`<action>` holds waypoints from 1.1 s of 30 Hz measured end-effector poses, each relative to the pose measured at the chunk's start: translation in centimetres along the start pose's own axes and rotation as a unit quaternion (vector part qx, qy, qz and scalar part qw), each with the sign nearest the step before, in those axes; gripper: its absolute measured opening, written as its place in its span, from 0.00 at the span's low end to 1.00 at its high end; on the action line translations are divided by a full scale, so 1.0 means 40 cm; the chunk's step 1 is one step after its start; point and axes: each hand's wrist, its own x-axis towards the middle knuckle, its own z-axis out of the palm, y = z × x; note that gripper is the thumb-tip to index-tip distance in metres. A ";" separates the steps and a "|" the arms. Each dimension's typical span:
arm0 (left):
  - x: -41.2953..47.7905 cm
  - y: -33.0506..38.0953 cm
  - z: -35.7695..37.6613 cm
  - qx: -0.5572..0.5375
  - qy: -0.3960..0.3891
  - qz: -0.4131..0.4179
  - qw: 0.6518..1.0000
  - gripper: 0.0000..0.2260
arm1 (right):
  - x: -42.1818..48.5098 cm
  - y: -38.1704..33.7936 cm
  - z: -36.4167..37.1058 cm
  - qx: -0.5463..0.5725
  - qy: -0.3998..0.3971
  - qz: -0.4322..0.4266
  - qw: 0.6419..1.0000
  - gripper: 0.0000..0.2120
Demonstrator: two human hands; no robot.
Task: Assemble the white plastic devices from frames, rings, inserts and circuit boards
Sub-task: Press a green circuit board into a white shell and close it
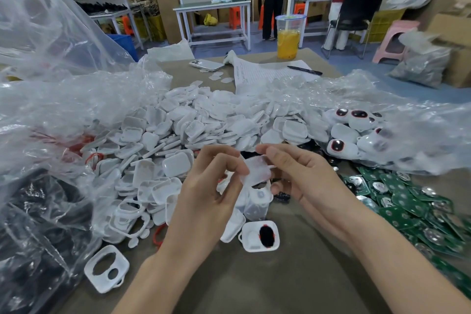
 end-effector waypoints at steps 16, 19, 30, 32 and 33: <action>-0.002 -0.002 0.001 0.031 0.006 0.033 0.999 0.12 | 0.004 0.001 -0.014 -0.013 -0.016 -0.013 1.000 0.12; -0.004 0.006 0.002 0.030 -0.009 0.028 0.999 0.09 | 0.003 0.001 -0.015 -0.015 -0.011 -0.016 1.000 0.12; -0.012 0.020 -0.004 -0.048 -0.043 -0.045 0.997 0.08 | -0.001 -0.001 -0.013 -0.059 -0.007 -0.033 0.998 0.15; -0.003 0.017 -0.009 -0.103 -0.045 -0.089 0.990 0.11 | -0.004 -0.004 -0.008 -0.084 -0.025 -0.040 0.995 0.16; -0.002 0.019 -0.010 -0.112 -0.064 -0.102 0.986 0.13 | -0.005 -0.005 -0.006 -0.094 -0.030 -0.043 0.994 0.16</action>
